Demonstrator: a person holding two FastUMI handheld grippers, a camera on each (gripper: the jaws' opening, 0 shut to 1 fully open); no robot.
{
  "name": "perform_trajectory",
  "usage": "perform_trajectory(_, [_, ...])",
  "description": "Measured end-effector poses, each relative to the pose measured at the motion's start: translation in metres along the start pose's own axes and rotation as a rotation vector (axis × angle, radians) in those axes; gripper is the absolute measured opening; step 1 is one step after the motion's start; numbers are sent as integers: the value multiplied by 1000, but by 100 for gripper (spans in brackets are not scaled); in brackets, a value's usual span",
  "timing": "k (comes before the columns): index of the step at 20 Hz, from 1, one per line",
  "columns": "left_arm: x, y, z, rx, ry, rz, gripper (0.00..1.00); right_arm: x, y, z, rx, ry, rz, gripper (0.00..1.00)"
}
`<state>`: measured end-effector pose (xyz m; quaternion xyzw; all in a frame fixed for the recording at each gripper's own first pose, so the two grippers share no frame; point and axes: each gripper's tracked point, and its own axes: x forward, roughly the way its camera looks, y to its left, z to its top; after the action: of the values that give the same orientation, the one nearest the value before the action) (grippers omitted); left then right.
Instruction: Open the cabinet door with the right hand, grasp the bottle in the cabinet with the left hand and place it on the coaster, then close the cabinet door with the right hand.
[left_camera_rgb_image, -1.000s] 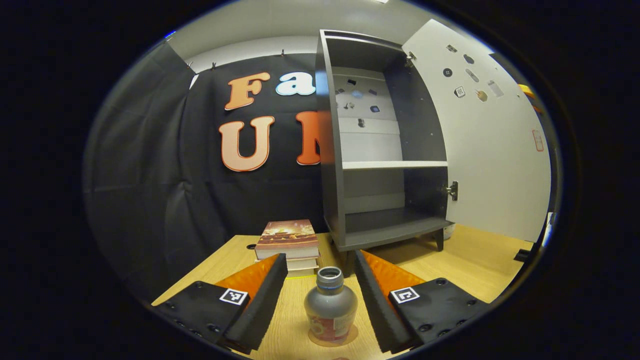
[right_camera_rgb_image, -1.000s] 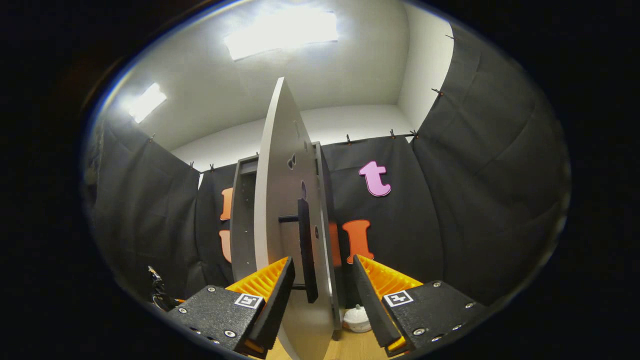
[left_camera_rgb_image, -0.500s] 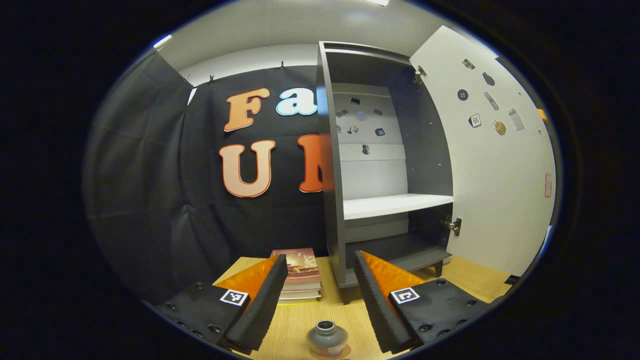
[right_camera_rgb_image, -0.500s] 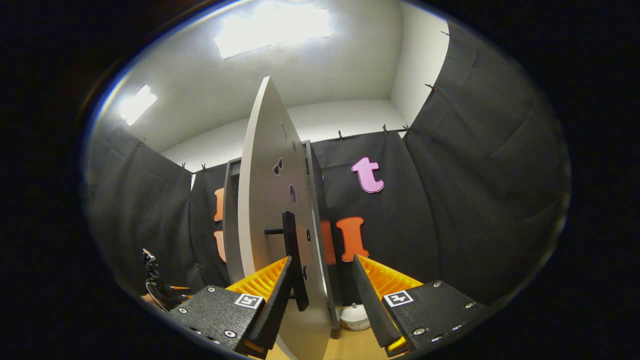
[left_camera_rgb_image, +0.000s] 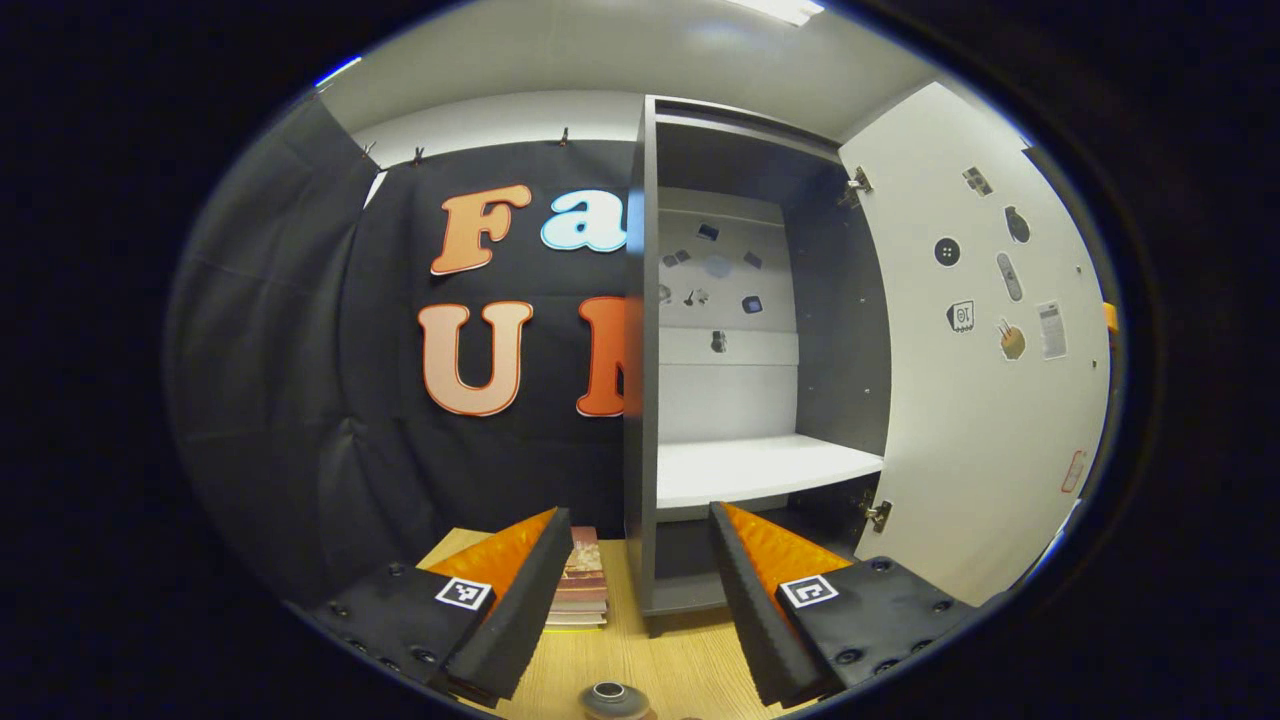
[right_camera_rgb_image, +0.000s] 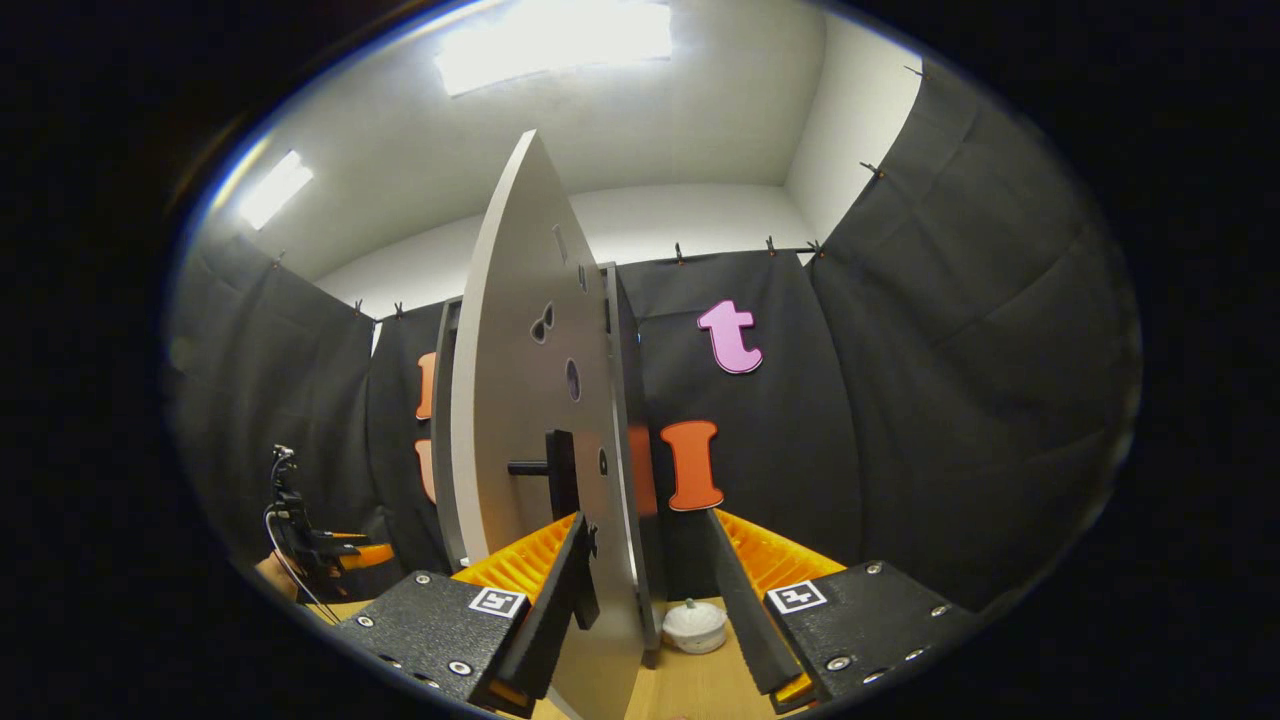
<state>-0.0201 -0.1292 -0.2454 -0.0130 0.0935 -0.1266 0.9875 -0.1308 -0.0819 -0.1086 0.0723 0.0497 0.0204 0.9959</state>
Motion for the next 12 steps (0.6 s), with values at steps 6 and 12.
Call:
perform_trajectory(6, [4,-23,35,-7,-5,-60,90,2,10,-9,-67,47,86,72])
perform_trajectory(12, [2,-33,79,25,-61,-74,87,10,29,-13,-37,103,188,71])
